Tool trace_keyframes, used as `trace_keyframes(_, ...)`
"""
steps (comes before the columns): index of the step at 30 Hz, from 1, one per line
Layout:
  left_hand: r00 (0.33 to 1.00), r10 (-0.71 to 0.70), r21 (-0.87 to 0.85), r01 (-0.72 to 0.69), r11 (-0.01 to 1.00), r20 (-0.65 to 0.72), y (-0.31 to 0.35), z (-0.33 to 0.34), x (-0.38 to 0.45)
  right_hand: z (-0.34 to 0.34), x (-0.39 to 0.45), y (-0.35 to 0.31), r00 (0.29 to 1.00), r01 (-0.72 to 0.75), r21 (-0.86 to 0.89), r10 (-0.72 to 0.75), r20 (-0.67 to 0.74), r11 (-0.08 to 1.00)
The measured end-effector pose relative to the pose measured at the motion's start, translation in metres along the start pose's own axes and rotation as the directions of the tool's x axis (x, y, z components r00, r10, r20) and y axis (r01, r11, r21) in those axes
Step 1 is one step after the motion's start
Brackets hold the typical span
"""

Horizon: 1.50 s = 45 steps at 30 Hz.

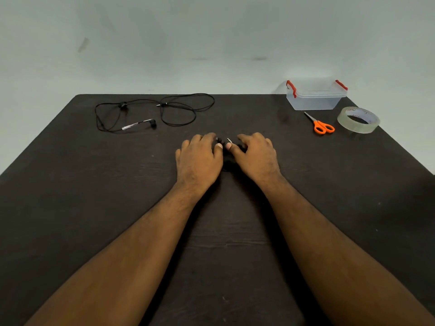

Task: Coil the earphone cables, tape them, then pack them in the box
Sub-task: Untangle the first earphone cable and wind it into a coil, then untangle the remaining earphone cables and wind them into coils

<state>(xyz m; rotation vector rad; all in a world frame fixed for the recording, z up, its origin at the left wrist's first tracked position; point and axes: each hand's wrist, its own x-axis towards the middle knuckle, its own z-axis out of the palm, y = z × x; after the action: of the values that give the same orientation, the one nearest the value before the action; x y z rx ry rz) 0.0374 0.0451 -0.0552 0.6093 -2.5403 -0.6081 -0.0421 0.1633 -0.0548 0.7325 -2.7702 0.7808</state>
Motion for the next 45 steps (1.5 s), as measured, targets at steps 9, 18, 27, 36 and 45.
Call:
trace_keyframes(9,0.995,-0.079,-0.191,0.090,0.978,0.062,-0.025,-0.024,0.011,-0.006,0.002,0.005,0.999,-0.029,0.184,0.033,-0.021,0.983)
trace_keyframes(18,0.998,-0.066,-0.011,0.066,0.998,0.025,-0.072,-0.059,0.035,-0.021,0.029,-0.027,0.999,0.042,0.040,-0.041,-0.032,0.998)
trace_keyframes(27,0.997,-0.075,0.242,0.075,0.967,-0.010,-0.113,-0.069,0.068,0.015,0.071,-0.114,0.903,0.410,-0.104,-0.387,0.187,0.906)
trace_keyframes(36,0.994,-0.102,0.299,0.110,0.948,-0.042,-0.140,-0.052,0.084,0.072,0.125,-0.130,0.956,0.192,-0.073,-0.170,0.237,0.979)
trace_keyframes(45,0.986,-0.070,0.251,0.107,0.962,-0.150,-0.146,-0.046,0.086,0.086,0.151,-0.124,0.974,0.119,0.035,-0.123,0.190,0.992)
